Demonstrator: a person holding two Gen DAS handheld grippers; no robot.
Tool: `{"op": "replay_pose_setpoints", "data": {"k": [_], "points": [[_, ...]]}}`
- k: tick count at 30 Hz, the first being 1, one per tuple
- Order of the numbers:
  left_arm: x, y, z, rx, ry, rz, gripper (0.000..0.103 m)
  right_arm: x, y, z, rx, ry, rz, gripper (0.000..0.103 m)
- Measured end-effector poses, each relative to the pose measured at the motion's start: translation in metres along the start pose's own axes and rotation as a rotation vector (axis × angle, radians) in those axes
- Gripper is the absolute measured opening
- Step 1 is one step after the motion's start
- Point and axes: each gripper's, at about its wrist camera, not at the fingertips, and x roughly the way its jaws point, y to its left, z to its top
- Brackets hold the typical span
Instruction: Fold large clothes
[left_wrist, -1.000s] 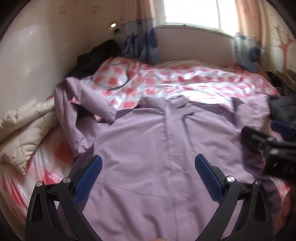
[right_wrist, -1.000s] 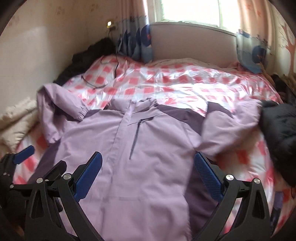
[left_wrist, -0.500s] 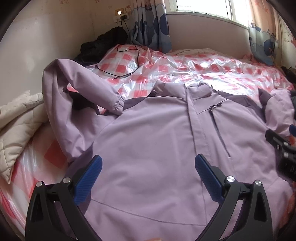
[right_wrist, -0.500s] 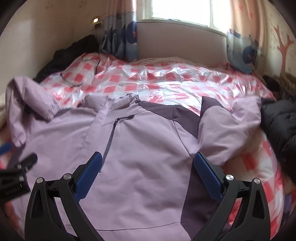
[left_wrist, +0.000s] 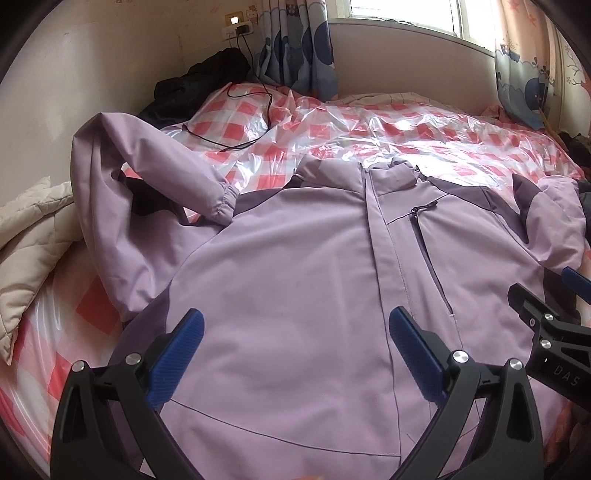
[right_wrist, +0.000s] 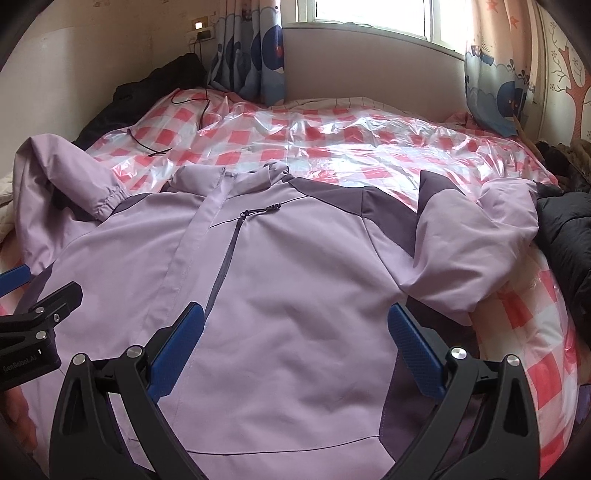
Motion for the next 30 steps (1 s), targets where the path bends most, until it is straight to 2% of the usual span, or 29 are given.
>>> {"op": "replay_pose_setpoints", "data": {"k": [14,18,20,23,25,27,28,30], "points": [[-0.002,0.002,-0.001,-0.018,0.010,0.002,0.096,-0.003,0.005,0.000,-0.012,-0.024,0.003,0.096],[0.006,-0.002,-0.003,0.006,0.046,-0.028,0.096,-0.010,0.001,0.005,0.008,-0.051,0.031,0.096],[0.012,-0.005,-0.002,0.002,0.075,-0.088,0.096,-0.019,-0.010,0.013,0.041,-0.074,0.065,0.096],[0.017,-0.006,0.001,-0.022,0.099,-0.181,0.096,-0.048,-0.044,0.030,0.100,-0.161,0.046,0.096],[0.020,-0.006,0.002,-0.043,0.108,-0.210,0.096,-0.062,-0.083,0.047,0.135,-0.202,-0.037,0.096],[0.023,-0.005,0.003,-0.054,0.112,-0.223,0.096,-0.061,-0.135,0.069,0.189,-0.169,-0.120,0.096],[0.025,-0.005,0.004,-0.058,0.115,-0.227,0.096,-0.055,-0.161,0.077,0.222,-0.134,-0.128,0.096],[0.029,-0.003,0.004,-0.074,0.122,-0.228,0.096,-0.036,-0.218,0.086,0.346,-0.060,-0.087,0.096]]}}
